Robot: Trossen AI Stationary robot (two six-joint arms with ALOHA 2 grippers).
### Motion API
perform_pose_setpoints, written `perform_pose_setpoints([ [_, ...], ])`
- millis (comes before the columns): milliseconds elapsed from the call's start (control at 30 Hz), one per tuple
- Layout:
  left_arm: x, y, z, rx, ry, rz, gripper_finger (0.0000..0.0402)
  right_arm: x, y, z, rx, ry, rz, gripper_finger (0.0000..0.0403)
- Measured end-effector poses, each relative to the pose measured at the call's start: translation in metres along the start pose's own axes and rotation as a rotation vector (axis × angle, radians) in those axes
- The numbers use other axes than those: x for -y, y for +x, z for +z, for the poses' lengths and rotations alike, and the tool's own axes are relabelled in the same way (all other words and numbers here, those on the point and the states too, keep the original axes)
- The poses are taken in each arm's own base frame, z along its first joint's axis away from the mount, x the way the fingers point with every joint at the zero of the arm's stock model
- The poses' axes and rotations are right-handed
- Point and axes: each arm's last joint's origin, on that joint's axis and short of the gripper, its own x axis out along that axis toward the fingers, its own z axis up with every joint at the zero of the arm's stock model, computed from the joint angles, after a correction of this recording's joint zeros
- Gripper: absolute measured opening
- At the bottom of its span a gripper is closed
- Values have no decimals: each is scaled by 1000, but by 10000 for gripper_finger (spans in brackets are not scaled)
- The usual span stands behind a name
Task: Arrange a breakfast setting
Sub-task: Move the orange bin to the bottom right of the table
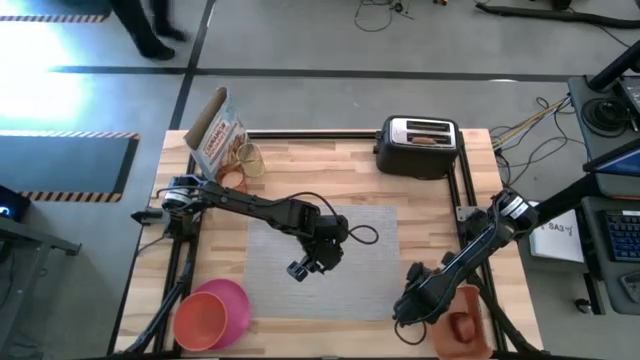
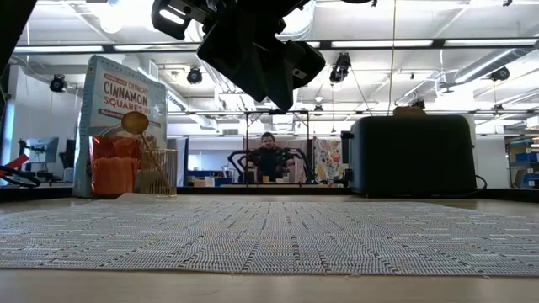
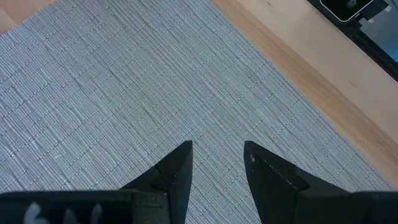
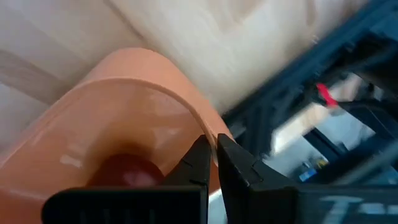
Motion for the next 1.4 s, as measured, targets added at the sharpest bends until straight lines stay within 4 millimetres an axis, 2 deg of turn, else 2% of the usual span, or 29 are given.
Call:
perform_pose_setpoints([
  [233, 0, 0, 0, 0, 0, 0, 127, 4, 2, 0, -3, -33, -47, 9],
  [433, 0, 0, 0, 0, 0, 0, 127, 1, 4, 2, 21, -94, -18, 9],
  [533, 0, 0, 0, 0, 0, 0, 127, -4, 5, 4, 48, -177, 27, 9],
  [700, 0, 0, 0, 0, 0, 0, 127, -4, 7, 5, 50, -188, 23, 12],
  [1100, 0, 0, 0, 0, 4, 0, 127, -4, 8, 6, 62, -182, 19, 111],
  [1400, 0, 0, 0, 0, 5, 0, 127, -6, -18, -4, 60, -233, 111, 124],
])
